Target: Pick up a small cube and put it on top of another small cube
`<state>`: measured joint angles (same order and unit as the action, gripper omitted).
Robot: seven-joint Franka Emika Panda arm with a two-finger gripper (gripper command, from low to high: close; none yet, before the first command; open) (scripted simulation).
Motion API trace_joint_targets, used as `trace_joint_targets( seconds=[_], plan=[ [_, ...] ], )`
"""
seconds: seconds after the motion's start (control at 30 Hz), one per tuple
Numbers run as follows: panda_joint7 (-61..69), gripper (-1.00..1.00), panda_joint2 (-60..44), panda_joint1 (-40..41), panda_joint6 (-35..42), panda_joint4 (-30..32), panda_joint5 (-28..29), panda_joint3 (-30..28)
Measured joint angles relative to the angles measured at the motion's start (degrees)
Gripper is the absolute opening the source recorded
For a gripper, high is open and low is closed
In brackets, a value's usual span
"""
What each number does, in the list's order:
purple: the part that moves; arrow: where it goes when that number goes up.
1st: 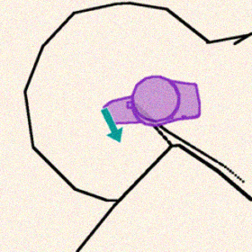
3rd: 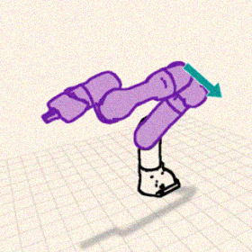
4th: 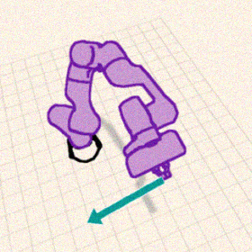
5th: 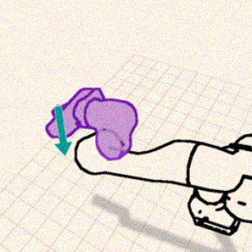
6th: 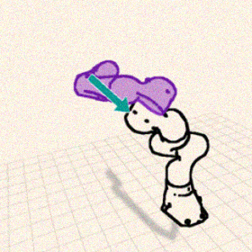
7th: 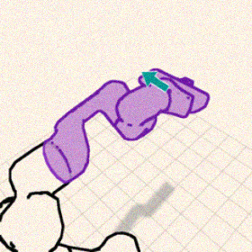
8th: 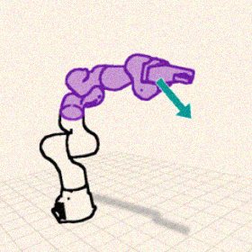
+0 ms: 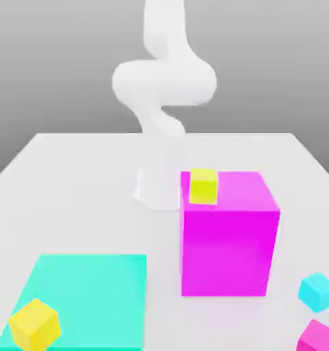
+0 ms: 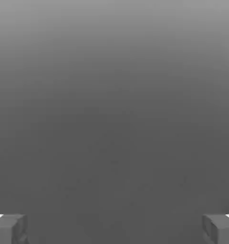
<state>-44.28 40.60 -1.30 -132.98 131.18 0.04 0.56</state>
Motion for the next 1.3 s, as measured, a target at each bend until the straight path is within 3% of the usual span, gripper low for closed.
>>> trace_joint_targets(
  seconds=[0.57, 1.0, 1.13, 1.17, 1.3],
  plan=[
    [9.7, 0.00, -35.7, -7.9, -8.2, -4.1, 1.7, 5.7],
    [14.3, 0.00, -62.9, -14.3, -14.2, -7.3, 6.9, 8.9],
    [13.4, 0.00, -71.2, -15.8, -19.5, -8.9, 9.1, 7.7],
    [13.1, -1.00, -72.9, -16.1, -20.7, -9.2, 9.5, 7.4],
    [13.1, -1.00, -72.9, -16.1, -20.7, -9.2, 9.5, 7.4]
  ],
)
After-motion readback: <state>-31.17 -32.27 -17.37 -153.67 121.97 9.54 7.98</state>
